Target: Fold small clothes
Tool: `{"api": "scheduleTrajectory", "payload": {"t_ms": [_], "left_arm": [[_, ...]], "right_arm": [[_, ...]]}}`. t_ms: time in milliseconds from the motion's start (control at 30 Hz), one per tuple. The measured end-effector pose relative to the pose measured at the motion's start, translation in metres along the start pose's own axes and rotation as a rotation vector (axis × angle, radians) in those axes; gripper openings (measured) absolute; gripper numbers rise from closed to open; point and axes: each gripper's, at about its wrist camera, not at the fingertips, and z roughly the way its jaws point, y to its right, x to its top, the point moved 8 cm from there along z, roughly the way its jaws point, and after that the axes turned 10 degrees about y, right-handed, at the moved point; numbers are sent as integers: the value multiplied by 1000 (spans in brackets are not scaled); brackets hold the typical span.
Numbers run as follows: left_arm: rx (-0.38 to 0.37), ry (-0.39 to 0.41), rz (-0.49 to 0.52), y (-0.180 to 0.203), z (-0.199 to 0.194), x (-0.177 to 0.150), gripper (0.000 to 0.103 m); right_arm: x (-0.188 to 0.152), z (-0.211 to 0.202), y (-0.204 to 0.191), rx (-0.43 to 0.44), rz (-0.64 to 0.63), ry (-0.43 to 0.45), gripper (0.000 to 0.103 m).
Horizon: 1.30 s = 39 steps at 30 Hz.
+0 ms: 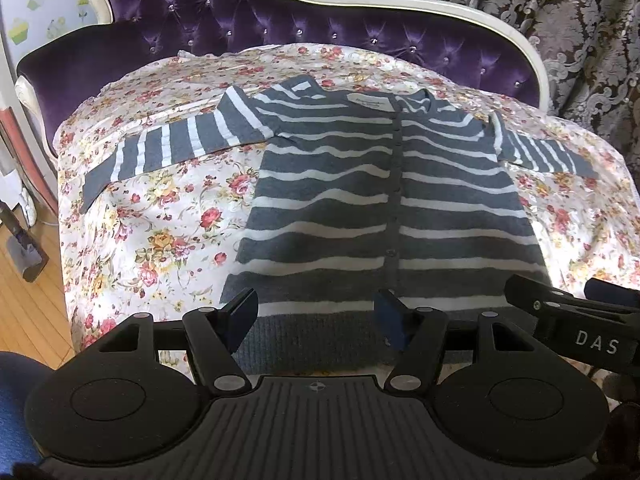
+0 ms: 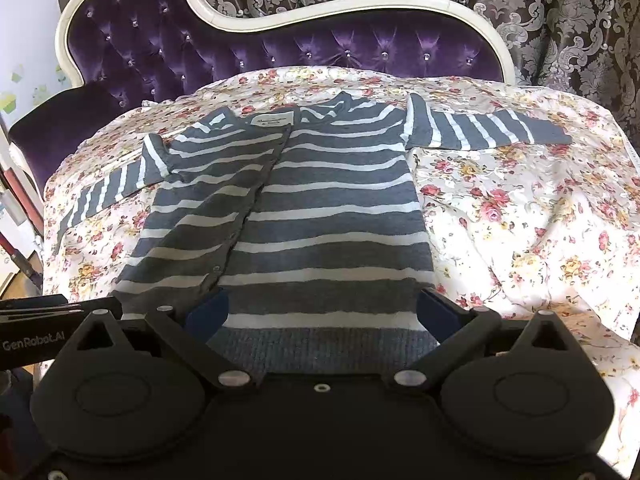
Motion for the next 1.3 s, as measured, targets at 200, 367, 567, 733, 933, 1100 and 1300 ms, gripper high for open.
{"api": "scheduleTrajectory", "payload": {"t_ms": [200,367,567,733,933,1100,1300], "left_arm": [[-3,-2,3,0,1,0,63],[-1,-3,4,0,2,-1,63],[3,-1,10,-1,3,-1,63],[3,-1,11,-1,3,-1,63],[3,-3,10,-2,3,-1,63],[4,-8,7,-3,5,-3,63],[4,-14,7,-3,6,-4,63]], "right_arm": [[-1,1,-1,5,1,-8,101],[-2,2,-2,7,0,-17,101],[-3,2,-2,7,0,-20,101],[-3,2,-2,8,1,-19,101],[-4,3,-3,8,2,-22,101],[-6,4,-4,12,2,-28,101],[-7,5,-5,14,4,-36,101]]}}
